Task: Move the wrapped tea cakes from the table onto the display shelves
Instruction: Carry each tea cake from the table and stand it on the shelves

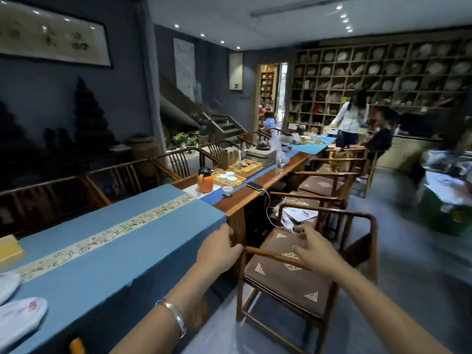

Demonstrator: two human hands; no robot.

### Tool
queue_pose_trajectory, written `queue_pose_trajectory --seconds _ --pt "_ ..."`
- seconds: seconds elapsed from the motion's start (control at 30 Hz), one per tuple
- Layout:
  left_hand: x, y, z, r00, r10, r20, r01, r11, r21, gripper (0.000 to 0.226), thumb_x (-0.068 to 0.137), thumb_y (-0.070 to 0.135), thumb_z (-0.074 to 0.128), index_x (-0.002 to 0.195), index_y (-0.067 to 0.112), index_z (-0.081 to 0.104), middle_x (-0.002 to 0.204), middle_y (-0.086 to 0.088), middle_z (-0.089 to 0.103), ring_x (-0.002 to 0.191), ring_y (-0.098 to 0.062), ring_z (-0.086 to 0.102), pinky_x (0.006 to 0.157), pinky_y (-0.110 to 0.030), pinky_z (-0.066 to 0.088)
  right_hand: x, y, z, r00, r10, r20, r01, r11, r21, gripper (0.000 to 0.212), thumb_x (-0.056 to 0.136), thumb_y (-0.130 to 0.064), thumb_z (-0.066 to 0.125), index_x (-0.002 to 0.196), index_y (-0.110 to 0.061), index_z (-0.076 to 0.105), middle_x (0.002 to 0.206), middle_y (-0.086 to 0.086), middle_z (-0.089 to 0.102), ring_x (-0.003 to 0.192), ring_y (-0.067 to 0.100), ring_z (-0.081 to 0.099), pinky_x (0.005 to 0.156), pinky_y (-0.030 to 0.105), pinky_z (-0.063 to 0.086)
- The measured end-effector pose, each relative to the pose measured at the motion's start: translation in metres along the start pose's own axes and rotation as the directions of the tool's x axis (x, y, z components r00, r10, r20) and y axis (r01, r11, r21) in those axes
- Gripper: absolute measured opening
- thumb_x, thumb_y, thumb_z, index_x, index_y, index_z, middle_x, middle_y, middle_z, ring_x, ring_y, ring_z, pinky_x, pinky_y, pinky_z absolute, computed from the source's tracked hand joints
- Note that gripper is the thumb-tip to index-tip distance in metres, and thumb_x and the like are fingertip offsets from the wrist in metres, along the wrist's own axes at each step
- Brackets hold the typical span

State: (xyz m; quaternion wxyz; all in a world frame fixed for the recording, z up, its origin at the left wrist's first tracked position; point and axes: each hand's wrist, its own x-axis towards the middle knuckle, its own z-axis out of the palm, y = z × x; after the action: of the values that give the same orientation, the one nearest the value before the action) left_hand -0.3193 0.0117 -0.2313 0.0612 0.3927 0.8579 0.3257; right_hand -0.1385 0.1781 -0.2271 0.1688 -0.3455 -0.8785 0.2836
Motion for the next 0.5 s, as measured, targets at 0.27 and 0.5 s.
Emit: queue_pose_trajectory --seconds 0.27,0.5 --pt "0.097 -0.084 -0.045 0.905 -0.345 -0.248 0.348 0.937 -0.032 0.038 0.084 0.033 0.056 0.119 0.022 0.048 0.098 0.003 0.063 0.092 -0.019 0.059 0.074 -0.033 0.049 0.205 -0.066 0.071 0.93 -0.275 0.245 0.266 0.962 0.066 0.045 0.093 -0.023 0.062 0.134 -0.018 0.044 0.133 0.008 0.054 0.116 0.025 0.057 0.092 0.038 0.05" --pt "0.065 -0.177 -0.077 0.705 -0.603 -0.373 0.578 0.793 -0.192 0.032 0.084 0.027 0.059 0.114 0.022 0.053 0.095 0.007 0.063 0.079 -0.014 0.06 0.067 -0.027 0.041 0.255 -0.153 0.201 0.715 -0.446 0.539 0.419 0.89 0.18 0.049 0.095 -0.017 0.057 0.141 -0.014 0.039 0.141 0.013 0.046 0.124 0.025 0.051 0.081 0.032 0.049"
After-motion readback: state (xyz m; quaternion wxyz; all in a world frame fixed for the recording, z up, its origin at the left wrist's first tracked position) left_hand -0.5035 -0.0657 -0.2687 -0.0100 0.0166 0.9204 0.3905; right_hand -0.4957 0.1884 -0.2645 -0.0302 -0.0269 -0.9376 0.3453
